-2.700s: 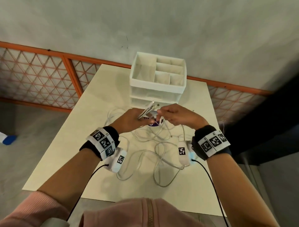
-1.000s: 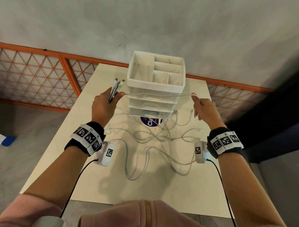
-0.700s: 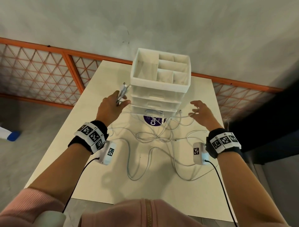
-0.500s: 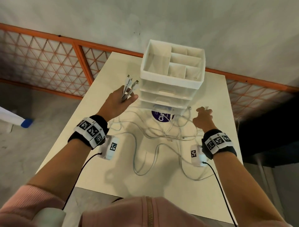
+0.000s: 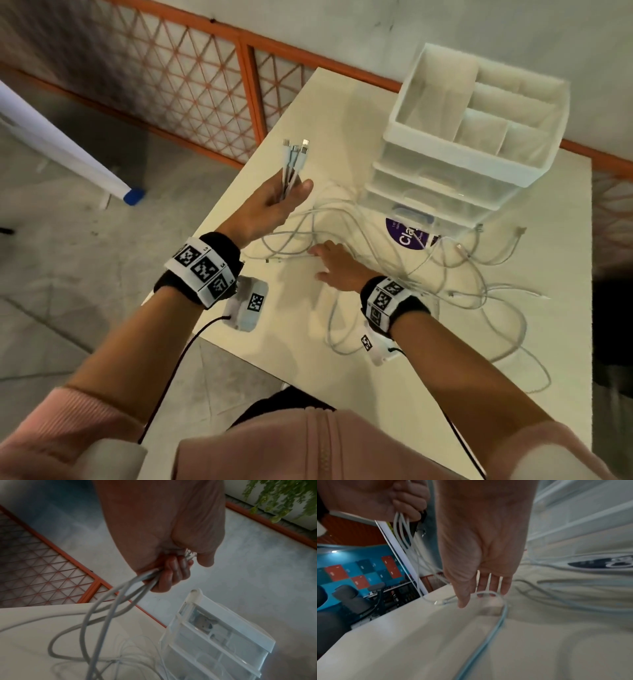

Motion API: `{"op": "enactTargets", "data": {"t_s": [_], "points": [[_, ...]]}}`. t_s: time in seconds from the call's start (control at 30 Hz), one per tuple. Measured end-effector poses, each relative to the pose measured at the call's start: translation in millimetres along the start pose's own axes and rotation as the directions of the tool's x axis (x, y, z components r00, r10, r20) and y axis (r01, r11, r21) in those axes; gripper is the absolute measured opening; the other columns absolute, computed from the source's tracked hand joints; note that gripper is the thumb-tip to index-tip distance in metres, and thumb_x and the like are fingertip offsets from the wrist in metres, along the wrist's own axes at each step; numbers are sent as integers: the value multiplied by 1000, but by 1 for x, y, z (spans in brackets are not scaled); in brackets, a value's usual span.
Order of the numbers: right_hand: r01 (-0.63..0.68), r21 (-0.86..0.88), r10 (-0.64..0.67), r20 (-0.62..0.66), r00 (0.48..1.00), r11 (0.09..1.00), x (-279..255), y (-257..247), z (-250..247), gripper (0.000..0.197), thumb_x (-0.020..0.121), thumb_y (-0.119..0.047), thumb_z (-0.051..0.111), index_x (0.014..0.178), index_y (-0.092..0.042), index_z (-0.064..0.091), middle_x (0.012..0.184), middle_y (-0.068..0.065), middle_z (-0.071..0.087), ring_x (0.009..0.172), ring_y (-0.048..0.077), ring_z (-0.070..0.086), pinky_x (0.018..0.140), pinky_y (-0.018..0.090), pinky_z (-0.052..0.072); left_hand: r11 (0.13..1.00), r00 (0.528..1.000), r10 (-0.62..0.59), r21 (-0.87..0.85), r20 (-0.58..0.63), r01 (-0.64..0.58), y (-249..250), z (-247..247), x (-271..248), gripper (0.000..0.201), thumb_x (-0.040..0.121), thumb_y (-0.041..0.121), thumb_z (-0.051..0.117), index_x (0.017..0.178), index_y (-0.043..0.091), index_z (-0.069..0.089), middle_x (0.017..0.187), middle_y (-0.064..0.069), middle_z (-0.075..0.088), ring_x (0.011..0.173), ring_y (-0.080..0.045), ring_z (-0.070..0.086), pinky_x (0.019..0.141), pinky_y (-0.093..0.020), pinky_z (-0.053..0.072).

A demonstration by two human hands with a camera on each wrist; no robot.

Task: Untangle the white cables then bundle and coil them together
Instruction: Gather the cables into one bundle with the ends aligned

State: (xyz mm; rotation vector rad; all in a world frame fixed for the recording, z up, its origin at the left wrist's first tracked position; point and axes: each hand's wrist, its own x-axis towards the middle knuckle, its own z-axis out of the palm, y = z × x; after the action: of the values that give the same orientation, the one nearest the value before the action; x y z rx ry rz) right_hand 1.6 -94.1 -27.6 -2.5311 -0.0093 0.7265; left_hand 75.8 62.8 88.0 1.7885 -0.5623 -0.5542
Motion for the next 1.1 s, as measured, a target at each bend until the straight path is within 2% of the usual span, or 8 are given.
{"op": "enactTargets", "data": {"t_s": [0.17, 0.27, 0.4, 0.6, 0.77, 0.87, 1.0, 1.1], "points": [[5, 62, -7, 29, 1000, 998, -6, 1, 5, 25, 93, -8, 45, 115, -9, 56, 120, 13, 63, 110, 31, 54, 93, 38, 39, 1000, 1000, -24, -6, 2, 24, -5, -2, -4, 38, 85, 55, 49, 72, 24, 31, 62, 8, 24, 52, -10, 22, 50, -23, 27], [3, 239, -34, 126, 991, 971, -26, 5, -30, 21, 95, -24, 53, 103, -8, 64, 107, 12, 69, 79, 16, 59, 78, 29, 45, 999, 1000, -25, -27, 5, 25, -1, 2, 0, 32, 88, 49, 49, 72, 26, 34, 62, 8, 24, 53, -9, 22, 50, -23, 26], [43, 370, -46, 0, 999, 928, -83, 8, -94, 37, 97, -44, 42, 88, -16, 65, 67, 2, 46, 66, 14, 45, 71, 22, 37, 996, 1000, 0, -89, 23, 2, 7, 11, 4, 28, 90, 54, 43, 70, 35, 37, 61, 6, 24, 54, -12, 20, 51, -28, 21], [228, 544, -43, -331, 943, 808, -139, 11, -139, 23, 102, -22, 38, 97, -4, 53, 62, -1, 47, 57, 8, 47, 69, 23, 43, 973, 996, 19, -229, 91, 2, 31, 53, 15, 25, 99, 42, 37, 76, 31, 37, 65, 2, 17, 53, -9, 16, 52, -27, 18], [262, 494, -72, -371, 926, 829, -142, -4, -131, 14, 100, -20, 43, 97, -7, 47, 63, 4, 55, 52, 6, 51, 58, 14, 44, 969, 987, 56, -246, 150, -18, 51, 93, 19, 29, 97, 45, 38, 86, 18, 37, 62, 6, 31, 50, -5, 28, 49, -19, 28], [246, 473, -70, -360, 931, 846, -141, -4, -120, 9, 98, -22, 48, 98, -13, 50, 63, 0, 58, 53, 5, 53, 57, 12, 42, 974, 982, 87, -223, 166, -48, 54, 104, 20, 30, 100, 40, 37, 81, 16, 37, 63, -3, 46, 53, -15, 47, 48, -20, 29], [205, 449, -20, -384, 923, 870, -145, 2, -114, 26, 98, -29, 48, 92, -6, 57, 61, -1, 62, 55, 11, 57, 63, 19, 46, 983, 996, 79, -170, 33, -72, 50, 109, 22, 35, 102, 34, 31, 75, 15, 41, 65, -2, 42, 52, -8, 40, 50, -20, 36], [150, 442, 11, -340, 940, 884, -152, 15, -112, 40, 100, -37, 39, 78, -10, 59, 57, 1, 58, 51, 7, 53, 62, 11, 44, 956, 986, 114, -257, -125, -143, 53, 105, 25, 36, 103, 29, 29, 76, 15, 46, 68, -2, 51, 55, -7, 52, 54, -18, 47]]}}
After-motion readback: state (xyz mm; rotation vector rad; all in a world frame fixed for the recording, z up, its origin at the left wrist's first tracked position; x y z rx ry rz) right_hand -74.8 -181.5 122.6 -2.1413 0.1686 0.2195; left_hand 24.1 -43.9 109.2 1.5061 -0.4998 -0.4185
